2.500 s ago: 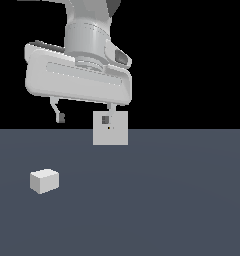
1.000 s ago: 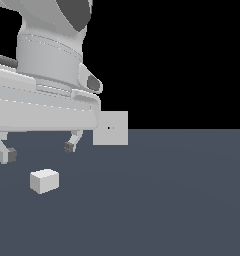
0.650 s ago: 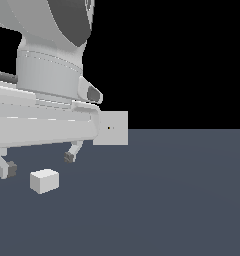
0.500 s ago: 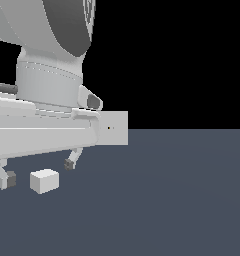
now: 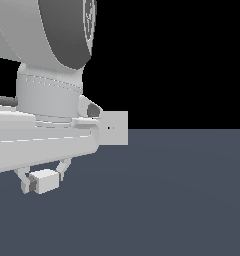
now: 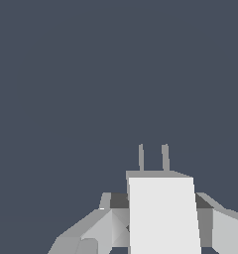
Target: Plug the charger into the wall socket.
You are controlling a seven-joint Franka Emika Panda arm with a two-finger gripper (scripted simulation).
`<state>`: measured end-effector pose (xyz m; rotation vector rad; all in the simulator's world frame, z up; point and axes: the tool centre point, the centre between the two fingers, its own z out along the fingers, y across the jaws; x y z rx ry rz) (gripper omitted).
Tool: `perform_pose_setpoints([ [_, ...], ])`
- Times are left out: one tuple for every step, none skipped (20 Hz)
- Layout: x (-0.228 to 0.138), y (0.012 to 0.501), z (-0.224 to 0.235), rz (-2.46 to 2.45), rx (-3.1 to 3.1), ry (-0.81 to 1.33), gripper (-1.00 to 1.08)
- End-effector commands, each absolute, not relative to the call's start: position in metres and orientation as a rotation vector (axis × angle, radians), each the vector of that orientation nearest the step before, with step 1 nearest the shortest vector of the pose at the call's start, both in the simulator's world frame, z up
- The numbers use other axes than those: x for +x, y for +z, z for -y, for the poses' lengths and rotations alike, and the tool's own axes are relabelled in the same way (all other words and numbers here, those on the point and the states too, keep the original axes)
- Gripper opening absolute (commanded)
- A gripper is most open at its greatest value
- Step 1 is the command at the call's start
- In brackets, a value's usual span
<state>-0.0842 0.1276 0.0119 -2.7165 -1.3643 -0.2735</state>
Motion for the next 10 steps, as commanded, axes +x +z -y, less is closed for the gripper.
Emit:
perform_pose_setpoints([
  [-0.0842, 0.0116, -0.1276, 1.364, -2.717, -0.274, -1.00],
  [-0.0842, 0.0116, -0.1276, 1.364, -2.717, -0.274, -1.00],
  [-0.0842, 0.0116, -0.1276, 1.364, -2.717, -0.274, -1.00],
  [-0.0842, 0.0116, -0.1276, 1.364, -2.717, -0.274, -1.00],
  [-0.0842, 0.0116, -0.1276, 1.364, -2.717, -0.274, -1.00],
  [-0.0842, 0.0116, -0.1276, 1.364, -2.717, -0.274, -1.00],
  [-0.0841, 0.0119, -0.1278, 1.365, -2.716, -0.274, -1.00],
  [-0.0839, 0.0120, -0.1277, 1.364, -2.717, -0.275, -1.00],
  [-0.0835, 0.0123, -0.1275, 1.359, -2.719, -0.275, -1.00],
  [-0.0827, 0.0129, -0.1272, 1.353, -2.723, -0.275, -1.00],
])
